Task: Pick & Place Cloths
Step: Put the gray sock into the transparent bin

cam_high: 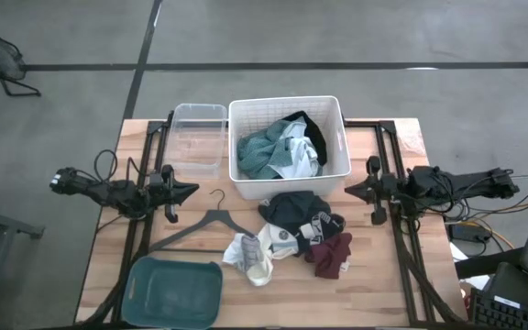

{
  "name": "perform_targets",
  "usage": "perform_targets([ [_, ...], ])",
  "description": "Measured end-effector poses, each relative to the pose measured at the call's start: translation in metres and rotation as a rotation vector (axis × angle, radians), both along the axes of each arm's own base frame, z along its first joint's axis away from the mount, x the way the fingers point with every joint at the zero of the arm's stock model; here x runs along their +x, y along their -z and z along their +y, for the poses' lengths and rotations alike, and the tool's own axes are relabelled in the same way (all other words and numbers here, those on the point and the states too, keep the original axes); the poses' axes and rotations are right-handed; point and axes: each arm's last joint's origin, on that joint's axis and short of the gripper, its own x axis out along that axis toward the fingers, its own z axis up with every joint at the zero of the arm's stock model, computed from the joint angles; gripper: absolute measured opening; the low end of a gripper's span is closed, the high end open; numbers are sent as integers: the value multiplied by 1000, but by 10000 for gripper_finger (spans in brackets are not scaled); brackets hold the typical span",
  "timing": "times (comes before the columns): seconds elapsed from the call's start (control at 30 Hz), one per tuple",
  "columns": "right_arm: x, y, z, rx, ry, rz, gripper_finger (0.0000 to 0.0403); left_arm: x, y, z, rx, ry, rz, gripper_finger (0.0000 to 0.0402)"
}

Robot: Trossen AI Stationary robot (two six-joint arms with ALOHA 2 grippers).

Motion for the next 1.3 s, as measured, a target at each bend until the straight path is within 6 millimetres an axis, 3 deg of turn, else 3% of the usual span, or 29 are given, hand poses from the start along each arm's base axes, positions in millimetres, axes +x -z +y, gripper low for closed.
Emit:
perform_targets([
  [0.17, -7, 22, -1, 5, -9, -25, 8, 0, 0, 0, 0, -1, 0, 10],
  [0.33, -13, 31, 0, -5, -53, -72, 8, 0, 0, 0, 0, 0, 0, 10],
  [0.67, -15, 40, 0, 9, -69, -102, 8, 0, 0, 0, 0, 0, 0, 10],
  [0.87, -12, 47, -2, 40, 11, -89, 8, 0, 0, 0, 0, -1, 1, 10],
  [1.3, -12, 51, -3, -55, 39, -81, 8, 0, 0, 0, 0, 0, 2, 10],
])
